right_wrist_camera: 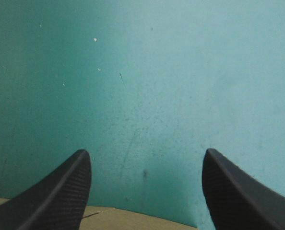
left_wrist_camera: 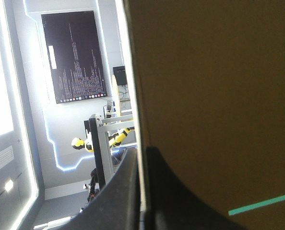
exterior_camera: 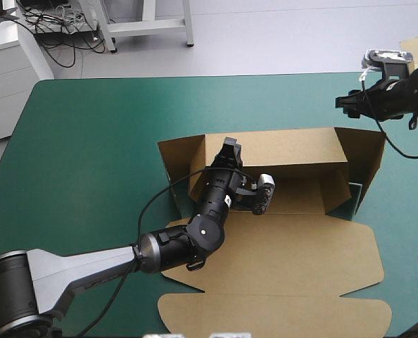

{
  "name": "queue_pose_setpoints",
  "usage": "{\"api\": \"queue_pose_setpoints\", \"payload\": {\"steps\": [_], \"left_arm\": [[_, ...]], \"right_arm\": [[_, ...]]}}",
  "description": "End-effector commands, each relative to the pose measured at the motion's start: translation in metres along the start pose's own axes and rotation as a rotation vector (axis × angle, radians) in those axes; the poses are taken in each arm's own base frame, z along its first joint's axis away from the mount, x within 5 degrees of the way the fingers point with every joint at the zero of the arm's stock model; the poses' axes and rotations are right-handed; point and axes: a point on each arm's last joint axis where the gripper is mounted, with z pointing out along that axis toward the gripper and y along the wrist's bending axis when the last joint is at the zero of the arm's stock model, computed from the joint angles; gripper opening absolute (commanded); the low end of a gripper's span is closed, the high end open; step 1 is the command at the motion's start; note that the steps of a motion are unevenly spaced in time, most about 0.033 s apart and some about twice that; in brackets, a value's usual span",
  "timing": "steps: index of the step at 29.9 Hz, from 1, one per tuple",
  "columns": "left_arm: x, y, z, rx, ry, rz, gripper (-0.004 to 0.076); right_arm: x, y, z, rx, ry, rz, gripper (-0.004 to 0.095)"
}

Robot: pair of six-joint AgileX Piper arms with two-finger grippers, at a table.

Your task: Fold the box

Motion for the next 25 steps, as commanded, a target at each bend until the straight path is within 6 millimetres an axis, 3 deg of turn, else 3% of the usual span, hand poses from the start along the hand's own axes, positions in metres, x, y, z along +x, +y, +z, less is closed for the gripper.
{"api": "queue_pose_setpoints", "payload": {"steps": [1,11,19,25], "left_arm": [[-0.001,0.015,-0.007,-0.040,-0.018,-0.027,-0.0010],[0.003,0.017,-0.008,-0.060,0.021,-0.105,-0.0010],[0.003,0.016,-0.007,-0.053,0.026,-0.130,-0.0010],[0.004,0.015,-0.007,-0.037,0.034,-0.165,-0.0010]], "right_arm": [[-0.008,0.001,-0.011,0.011,-0.041,-0.018,0.0606],[0.008,-0.002,-0.010,0.031,0.132,-0.038,0.0606],[0.014,0.002,-0.042,0.040,0.142,-0.089,0.0606],[0.030,0.004,-0.041,0.021,0.188,-0.094,0.0606]]}}
